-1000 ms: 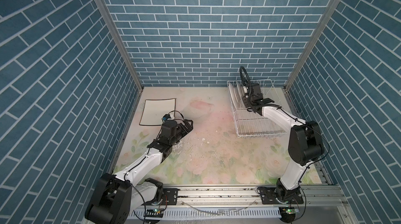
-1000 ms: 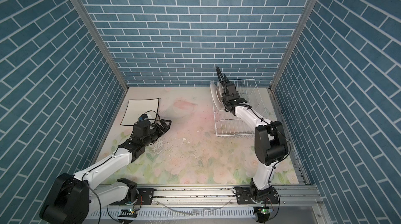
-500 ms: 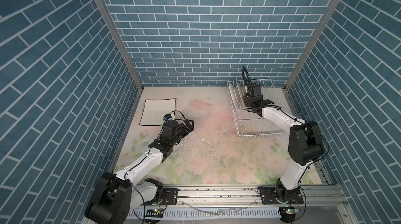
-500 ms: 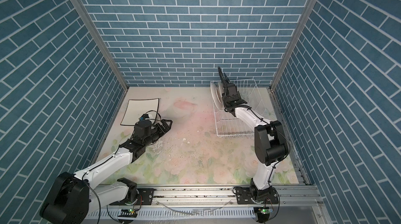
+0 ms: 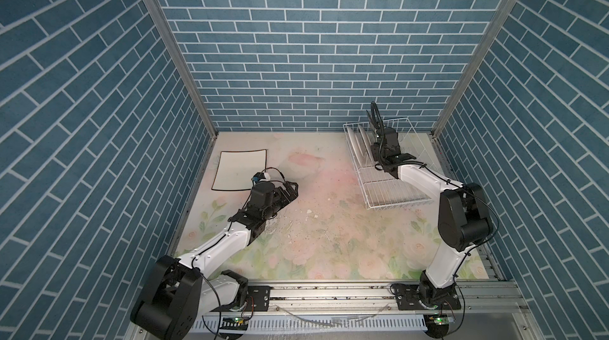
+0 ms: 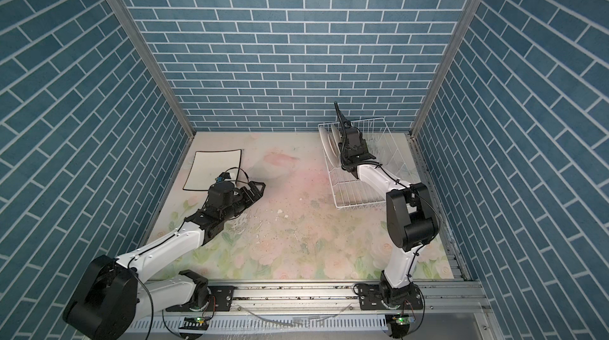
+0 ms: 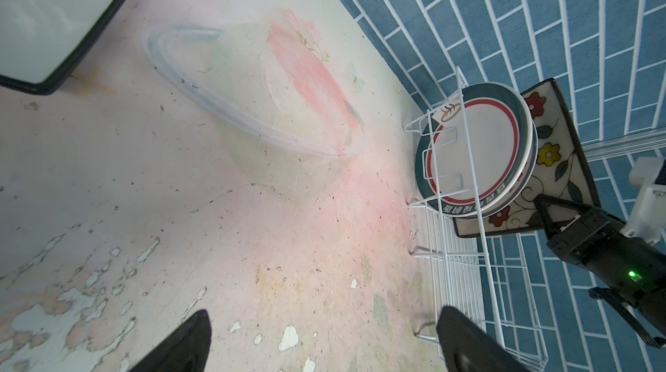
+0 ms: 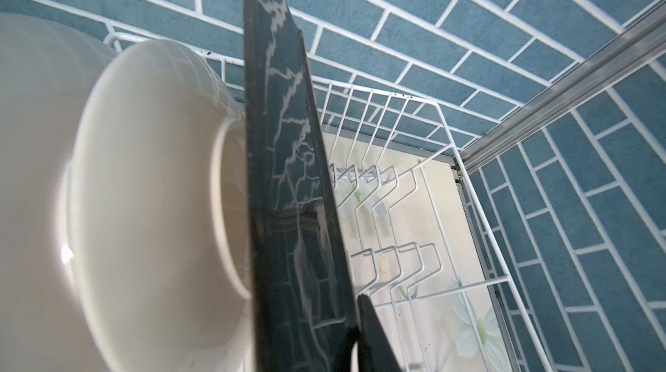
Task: Unload the plates from the dish rack
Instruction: Pick up the plate from the dish rack.
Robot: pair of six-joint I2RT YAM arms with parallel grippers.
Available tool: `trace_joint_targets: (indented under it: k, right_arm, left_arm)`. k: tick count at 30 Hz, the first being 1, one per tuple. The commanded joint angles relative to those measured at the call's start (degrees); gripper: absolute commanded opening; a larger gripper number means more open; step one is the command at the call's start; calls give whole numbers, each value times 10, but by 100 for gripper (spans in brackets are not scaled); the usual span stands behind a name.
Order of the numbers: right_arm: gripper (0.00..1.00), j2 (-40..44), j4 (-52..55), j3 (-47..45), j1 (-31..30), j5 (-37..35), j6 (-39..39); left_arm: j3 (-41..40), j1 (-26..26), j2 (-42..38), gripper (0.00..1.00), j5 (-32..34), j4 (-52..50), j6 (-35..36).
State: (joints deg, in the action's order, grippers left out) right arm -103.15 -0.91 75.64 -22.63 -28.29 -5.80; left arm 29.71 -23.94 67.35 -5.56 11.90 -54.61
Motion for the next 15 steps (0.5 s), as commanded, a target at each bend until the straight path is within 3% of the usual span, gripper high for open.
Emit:
trace_joint_targets:
  k: [1,15]
  right_arm:
    - [0,39,-35,-28,-15,-13,-40]
    - [0,88,-145,-66,-27,-55,-53]
  left_arm:
    - [14,-6,4,100,6,6,3]
    - [16,-9,-4,100,5,-5,4]
